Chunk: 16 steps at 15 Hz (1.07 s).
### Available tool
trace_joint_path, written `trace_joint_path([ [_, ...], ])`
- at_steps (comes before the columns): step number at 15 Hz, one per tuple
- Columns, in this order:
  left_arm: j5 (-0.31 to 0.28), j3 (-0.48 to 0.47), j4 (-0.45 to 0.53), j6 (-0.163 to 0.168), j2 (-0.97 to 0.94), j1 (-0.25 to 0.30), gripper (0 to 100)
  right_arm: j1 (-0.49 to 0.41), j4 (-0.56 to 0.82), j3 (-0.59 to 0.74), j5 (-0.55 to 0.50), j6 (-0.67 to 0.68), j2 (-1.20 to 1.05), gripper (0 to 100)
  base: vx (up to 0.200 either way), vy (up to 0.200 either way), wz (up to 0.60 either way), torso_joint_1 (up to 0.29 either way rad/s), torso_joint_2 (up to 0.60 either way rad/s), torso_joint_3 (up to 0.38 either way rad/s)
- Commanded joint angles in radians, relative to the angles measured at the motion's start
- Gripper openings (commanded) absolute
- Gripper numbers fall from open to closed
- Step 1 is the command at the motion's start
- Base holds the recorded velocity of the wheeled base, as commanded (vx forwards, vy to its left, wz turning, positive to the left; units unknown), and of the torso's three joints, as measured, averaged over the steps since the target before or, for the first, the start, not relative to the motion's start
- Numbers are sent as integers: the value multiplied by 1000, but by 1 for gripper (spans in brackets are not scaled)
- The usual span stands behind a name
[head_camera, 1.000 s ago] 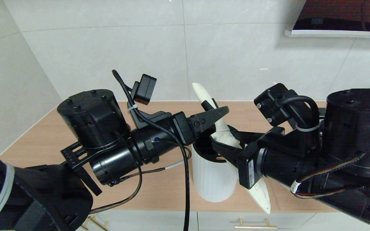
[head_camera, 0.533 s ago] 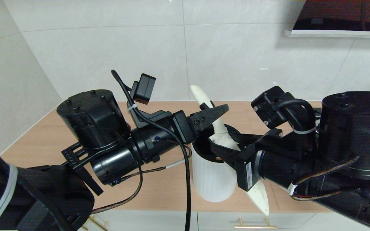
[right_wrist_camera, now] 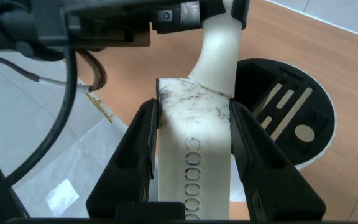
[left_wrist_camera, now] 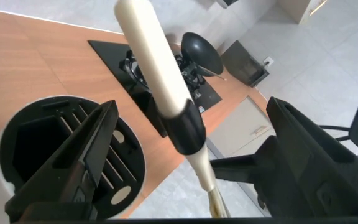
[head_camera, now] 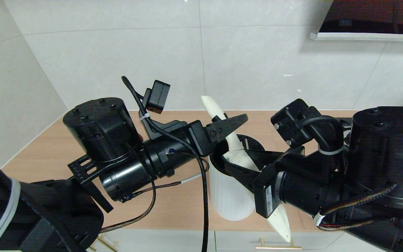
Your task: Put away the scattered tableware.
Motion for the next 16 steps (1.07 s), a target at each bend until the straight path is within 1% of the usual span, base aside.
trace_joint_path([
  [1, -1, 2, 0, 0, -5, -1, 0, 1, 0, 5, 0, 0, -1, 0, 0, 0, 0, 0, 0, 0],
  [12, 0, 2, 0, 0, -43, -1, 0, 1, -73, 26, -2, -2, -1, 0, 0, 0, 0, 0, 0, 0],
  [13, 0, 3, 0, 1, -46, -1, 0, 1, -76, 26, -2, -2, 1, 100, 0, 0, 0, 0, 0, 0],
  [16, 3, 3, 0, 6, -63, -8, 0, 1, -104, 31, -2, 0, -2, 100, 0, 0, 0, 0, 0, 0],
])
